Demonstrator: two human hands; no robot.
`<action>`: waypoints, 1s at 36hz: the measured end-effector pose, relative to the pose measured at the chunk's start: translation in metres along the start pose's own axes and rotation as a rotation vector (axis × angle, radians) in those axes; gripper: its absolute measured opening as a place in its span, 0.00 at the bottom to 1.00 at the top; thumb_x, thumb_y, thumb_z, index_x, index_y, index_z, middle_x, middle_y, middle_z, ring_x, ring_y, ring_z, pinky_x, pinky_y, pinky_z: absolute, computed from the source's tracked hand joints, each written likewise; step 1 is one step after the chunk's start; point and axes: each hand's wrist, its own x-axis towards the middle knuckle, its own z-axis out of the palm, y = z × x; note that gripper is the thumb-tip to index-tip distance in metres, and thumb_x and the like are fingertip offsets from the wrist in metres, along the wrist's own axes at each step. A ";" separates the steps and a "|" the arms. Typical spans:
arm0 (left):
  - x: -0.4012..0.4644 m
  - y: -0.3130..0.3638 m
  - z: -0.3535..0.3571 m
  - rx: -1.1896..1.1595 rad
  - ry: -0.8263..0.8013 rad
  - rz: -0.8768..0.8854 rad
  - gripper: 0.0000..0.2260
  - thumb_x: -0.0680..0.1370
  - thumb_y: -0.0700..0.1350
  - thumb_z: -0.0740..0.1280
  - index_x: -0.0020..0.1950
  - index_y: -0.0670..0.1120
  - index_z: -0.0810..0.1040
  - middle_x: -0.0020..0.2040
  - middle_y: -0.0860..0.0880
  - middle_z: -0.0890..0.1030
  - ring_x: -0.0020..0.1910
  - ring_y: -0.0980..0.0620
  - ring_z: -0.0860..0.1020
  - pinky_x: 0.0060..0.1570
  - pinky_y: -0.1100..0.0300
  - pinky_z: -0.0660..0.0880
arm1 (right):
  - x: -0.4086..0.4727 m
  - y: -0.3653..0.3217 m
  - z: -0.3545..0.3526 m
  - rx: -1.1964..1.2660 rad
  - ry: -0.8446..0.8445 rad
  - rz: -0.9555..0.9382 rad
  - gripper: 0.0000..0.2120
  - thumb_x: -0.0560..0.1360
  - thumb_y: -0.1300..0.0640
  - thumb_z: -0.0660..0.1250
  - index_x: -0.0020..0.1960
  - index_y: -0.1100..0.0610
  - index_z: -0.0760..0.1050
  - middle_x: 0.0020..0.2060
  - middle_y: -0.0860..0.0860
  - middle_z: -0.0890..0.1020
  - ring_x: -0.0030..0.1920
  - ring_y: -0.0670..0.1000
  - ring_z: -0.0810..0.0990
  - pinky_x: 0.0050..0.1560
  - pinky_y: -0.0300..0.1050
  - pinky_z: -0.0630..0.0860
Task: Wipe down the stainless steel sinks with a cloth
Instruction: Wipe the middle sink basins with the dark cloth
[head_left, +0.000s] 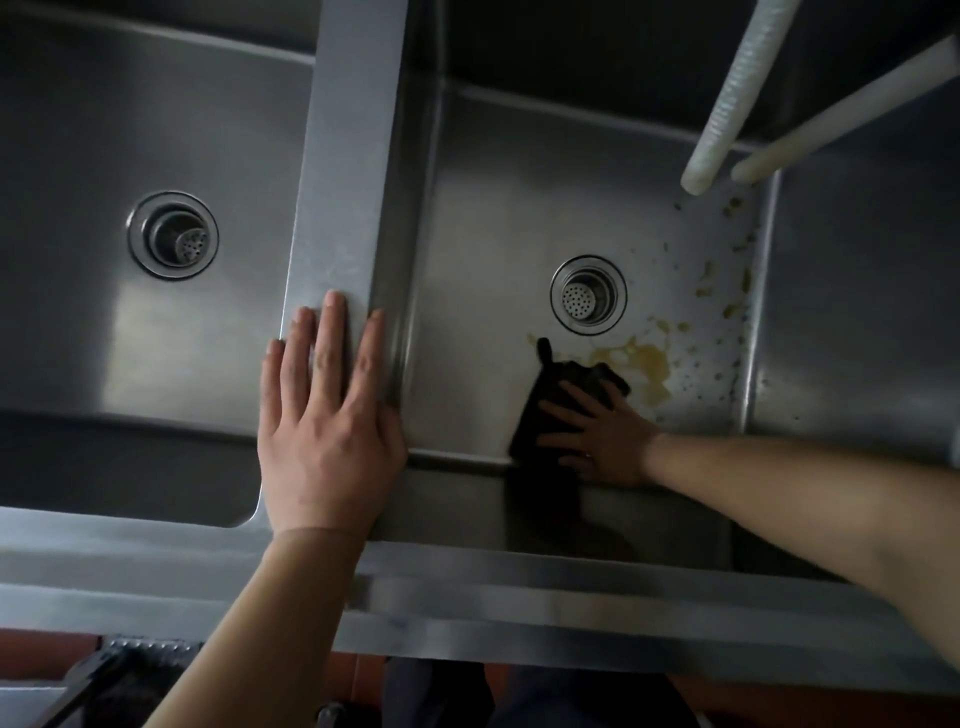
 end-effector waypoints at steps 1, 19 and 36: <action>0.000 0.000 0.000 0.000 0.004 -0.001 0.31 0.75 0.43 0.62 0.79 0.46 0.65 0.79 0.41 0.62 0.78 0.38 0.59 0.78 0.43 0.54 | 0.009 -0.016 -0.003 0.034 0.046 -0.008 0.24 0.83 0.38 0.48 0.78 0.33 0.50 0.81 0.45 0.46 0.80 0.60 0.37 0.73 0.72 0.34; 0.000 -0.001 0.003 0.032 0.032 0.015 0.29 0.75 0.43 0.60 0.78 0.46 0.66 0.79 0.41 0.63 0.78 0.38 0.61 0.78 0.43 0.55 | 0.104 -0.020 -0.042 -0.074 0.388 -0.132 0.27 0.83 0.37 0.48 0.80 0.39 0.49 0.80 0.42 0.53 0.81 0.54 0.46 0.75 0.67 0.37; 0.000 -0.005 0.007 0.026 0.032 0.020 0.29 0.75 0.44 0.59 0.78 0.46 0.66 0.80 0.42 0.62 0.78 0.39 0.59 0.77 0.42 0.55 | 0.033 -0.001 0.039 0.248 0.262 0.340 0.26 0.78 0.35 0.33 0.73 0.32 0.25 0.79 0.43 0.34 0.76 0.56 0.26 0.71 0.72 0.33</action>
